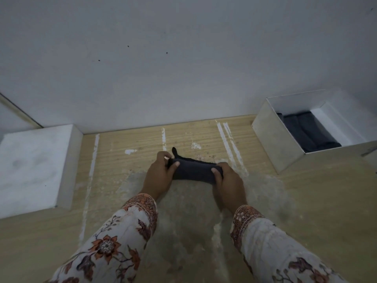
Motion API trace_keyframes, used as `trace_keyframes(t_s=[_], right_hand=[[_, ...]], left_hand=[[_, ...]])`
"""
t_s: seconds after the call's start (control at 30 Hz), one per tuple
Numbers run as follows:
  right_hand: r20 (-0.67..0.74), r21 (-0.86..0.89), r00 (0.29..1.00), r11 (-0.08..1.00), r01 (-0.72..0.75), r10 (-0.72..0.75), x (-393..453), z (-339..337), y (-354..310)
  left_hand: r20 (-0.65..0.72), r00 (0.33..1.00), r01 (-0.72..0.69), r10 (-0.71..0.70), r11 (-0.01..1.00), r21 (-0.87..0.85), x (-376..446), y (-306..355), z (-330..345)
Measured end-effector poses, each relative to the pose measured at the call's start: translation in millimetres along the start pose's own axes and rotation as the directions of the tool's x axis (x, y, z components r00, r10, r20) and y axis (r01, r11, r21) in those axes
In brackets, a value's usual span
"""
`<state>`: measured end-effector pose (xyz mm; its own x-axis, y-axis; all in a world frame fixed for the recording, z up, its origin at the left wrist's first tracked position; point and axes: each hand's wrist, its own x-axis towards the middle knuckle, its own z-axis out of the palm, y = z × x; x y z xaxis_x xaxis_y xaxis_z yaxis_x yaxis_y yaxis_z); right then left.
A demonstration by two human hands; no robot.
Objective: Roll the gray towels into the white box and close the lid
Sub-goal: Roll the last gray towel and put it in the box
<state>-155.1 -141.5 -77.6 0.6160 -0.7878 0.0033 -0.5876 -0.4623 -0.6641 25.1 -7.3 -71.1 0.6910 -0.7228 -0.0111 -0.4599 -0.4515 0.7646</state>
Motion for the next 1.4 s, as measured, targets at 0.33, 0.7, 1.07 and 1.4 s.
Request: trace_keyframes(t_s=[0.33, 0.7, 1.07, 1.4], right_hand=[[-0.099, -0.133, 0.991, 0.986, -0.101, 0.088, 32, 2, 0], [0.245, -0.179, 0.962, 0.970, 0.164, -0.117, 51, 7, -7], [0.466, -0.004, 0.882, 0.997, 0.080, -0.069, 53, -5, -23], [0.690, 0.356, 0.717, 0.817, -0.455, 0.099, 50, -57, -19]], left_hand=[[-0.047, 0.973, 0.232, -0.228, 0.963, 0.136, 31, 9, 16], [0.008, 0.978, 0.186, -0.209, 0.884, 0.429, 28, 10, 24], [0.154, 0.984, 0.115, -0.094, 0.984, -0.134, 17, 25, 15], [0.139, 0.960, 0.278, -0.243, 0.786, -0.553, 17, 71, 17]])
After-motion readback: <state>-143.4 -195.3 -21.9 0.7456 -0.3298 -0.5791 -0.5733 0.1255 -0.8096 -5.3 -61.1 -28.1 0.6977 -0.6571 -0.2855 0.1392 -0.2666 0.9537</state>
